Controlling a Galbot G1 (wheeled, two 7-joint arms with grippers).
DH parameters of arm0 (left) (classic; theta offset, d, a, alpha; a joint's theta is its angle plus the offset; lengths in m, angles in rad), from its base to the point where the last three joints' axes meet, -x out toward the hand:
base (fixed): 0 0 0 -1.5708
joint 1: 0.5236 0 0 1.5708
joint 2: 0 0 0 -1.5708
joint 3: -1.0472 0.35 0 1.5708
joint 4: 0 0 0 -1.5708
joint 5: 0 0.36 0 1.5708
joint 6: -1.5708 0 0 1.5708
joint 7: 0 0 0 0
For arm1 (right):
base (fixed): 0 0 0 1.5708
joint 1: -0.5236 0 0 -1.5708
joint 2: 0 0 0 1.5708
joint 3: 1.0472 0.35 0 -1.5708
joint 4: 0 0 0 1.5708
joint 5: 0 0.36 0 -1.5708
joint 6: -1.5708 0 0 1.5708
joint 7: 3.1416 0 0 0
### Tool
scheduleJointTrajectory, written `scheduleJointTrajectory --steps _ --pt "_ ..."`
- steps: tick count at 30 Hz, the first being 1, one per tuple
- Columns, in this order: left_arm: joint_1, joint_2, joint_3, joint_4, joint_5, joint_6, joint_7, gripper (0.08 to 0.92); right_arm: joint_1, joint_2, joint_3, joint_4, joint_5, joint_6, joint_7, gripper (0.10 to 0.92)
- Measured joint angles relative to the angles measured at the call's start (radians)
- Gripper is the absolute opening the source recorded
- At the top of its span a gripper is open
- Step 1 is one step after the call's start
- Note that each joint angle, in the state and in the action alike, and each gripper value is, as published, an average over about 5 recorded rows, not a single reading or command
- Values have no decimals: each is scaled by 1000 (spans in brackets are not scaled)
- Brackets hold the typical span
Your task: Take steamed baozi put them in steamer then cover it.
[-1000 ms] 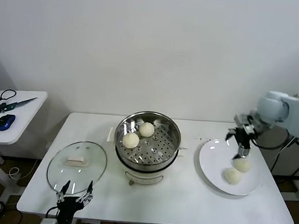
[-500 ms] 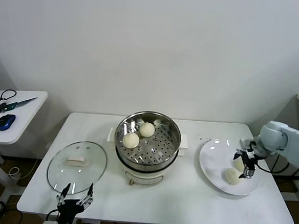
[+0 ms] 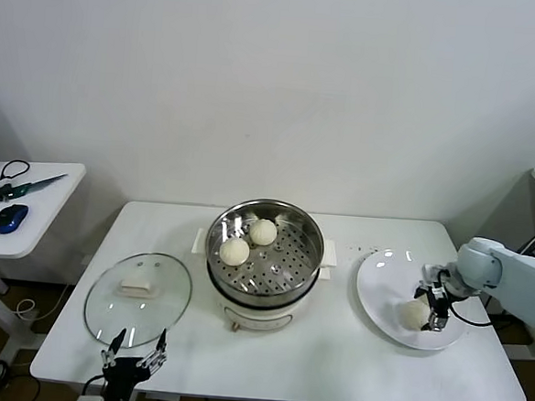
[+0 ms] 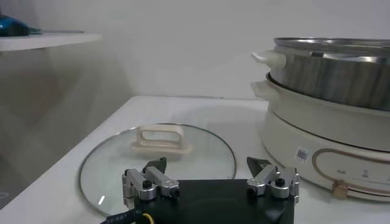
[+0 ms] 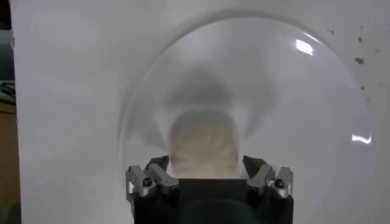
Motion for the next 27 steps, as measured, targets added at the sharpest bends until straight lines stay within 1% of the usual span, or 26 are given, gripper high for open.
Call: scheduleJointTrajectory --steps 2,4,8,12,16,21,27 --pt "0 0 -1 0 0 0 0 823 -2 2 2 0 -2 0 0 652" --pt "-1 0 -2 0 0 0 0 823 2 3 2 2 -3 2 -1 636" --pt "-3 0 -3 0 0 1 -1 823 47 9 -27 16 2 16 -14 628" --pt "-5 -1 -1 -1 1 3 -1 823 167 30 -105 35 19 56 -45 633" --pt "-6 -3 3 -4 5 5 -1 823 344 79 -201 39 44 138 -87 640" --pt "-5 -2 4 -8 7 6 0 823 571 176 -277 61 72 273 -138 657" --pt "-5 -2 3 -10 10 7 0 823 755 303 -299 173 72 392 -158 662"
